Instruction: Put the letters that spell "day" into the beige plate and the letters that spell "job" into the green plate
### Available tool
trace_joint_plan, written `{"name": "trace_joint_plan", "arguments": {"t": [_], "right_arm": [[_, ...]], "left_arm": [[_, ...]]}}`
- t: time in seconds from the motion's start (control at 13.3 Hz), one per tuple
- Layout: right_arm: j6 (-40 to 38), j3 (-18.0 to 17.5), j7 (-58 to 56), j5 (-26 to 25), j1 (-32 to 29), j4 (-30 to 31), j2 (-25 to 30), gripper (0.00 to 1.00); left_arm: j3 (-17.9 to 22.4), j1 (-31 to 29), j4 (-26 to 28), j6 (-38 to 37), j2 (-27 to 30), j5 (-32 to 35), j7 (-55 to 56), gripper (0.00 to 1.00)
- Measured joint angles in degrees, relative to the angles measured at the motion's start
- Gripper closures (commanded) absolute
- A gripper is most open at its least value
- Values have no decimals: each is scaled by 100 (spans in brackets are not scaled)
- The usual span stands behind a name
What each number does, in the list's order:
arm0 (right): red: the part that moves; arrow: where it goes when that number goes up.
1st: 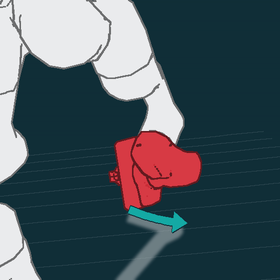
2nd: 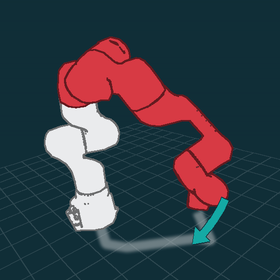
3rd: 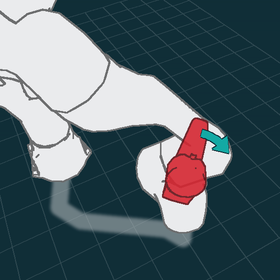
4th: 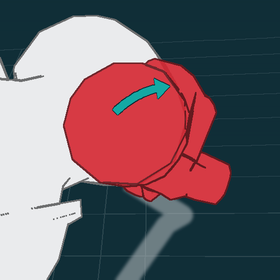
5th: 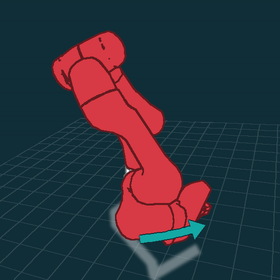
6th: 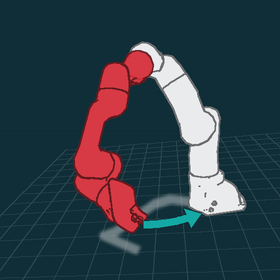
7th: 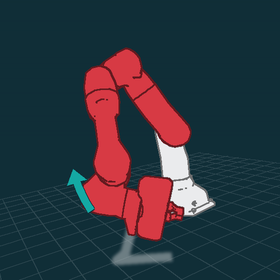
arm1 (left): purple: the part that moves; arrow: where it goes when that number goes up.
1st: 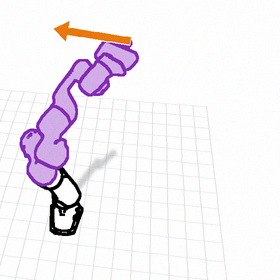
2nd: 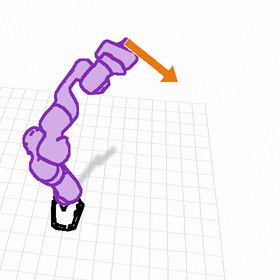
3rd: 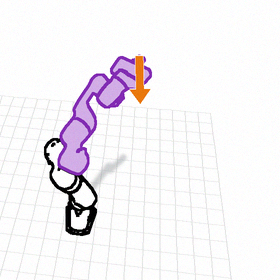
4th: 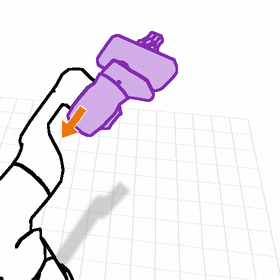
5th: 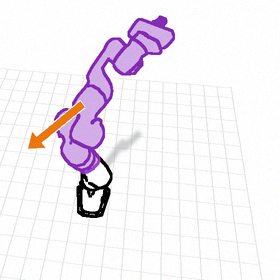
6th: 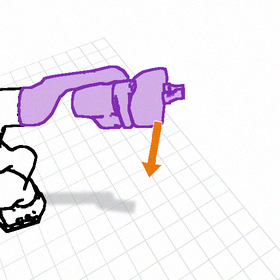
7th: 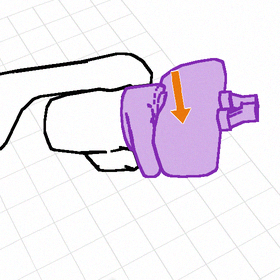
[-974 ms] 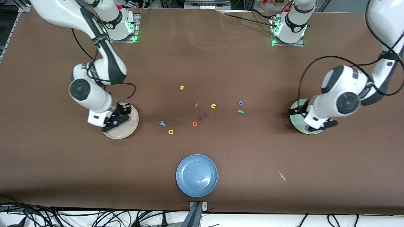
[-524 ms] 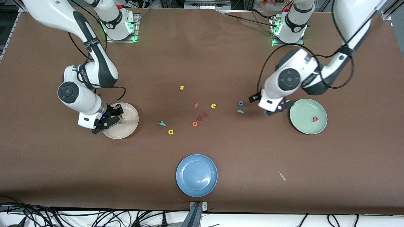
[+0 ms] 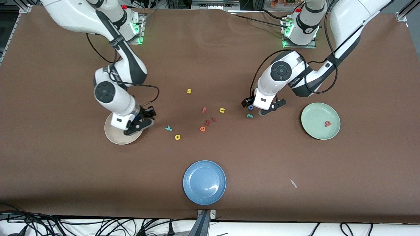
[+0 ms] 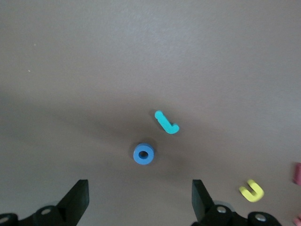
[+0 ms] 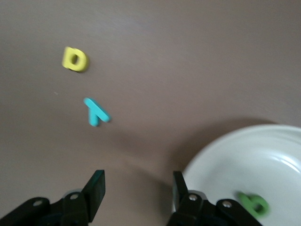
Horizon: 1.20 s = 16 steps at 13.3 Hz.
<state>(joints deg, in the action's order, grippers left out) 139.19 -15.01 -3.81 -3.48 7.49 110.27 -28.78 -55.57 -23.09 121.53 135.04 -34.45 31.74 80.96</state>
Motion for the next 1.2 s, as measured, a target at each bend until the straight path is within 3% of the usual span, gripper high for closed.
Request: {"name": "trace_joint_plan", "arguments": {"t": [0.45,0.75,0.9,1.05,1.2], "right_arm": [[19,-1,314,-82,374,-922,-706,34],[41,-1,874,-627,545,-1196,-1121,34],[44,0,1048,-759,591,-1202,-1176,34],[47,1,1126,-764,597,-1198,-1202,34],[131,7,1241,-771,597,-1145,-1224,34]], "left_arm": [[189,92,-10,314,-335,580,691,8],[644,513,-26,353,-491,910,898,11],[683,567,-35,358,-529,912,912,23],[687,567,-44,358,-544,912,934,45],[688,567,-52,358,-560,912,952,54]]}}
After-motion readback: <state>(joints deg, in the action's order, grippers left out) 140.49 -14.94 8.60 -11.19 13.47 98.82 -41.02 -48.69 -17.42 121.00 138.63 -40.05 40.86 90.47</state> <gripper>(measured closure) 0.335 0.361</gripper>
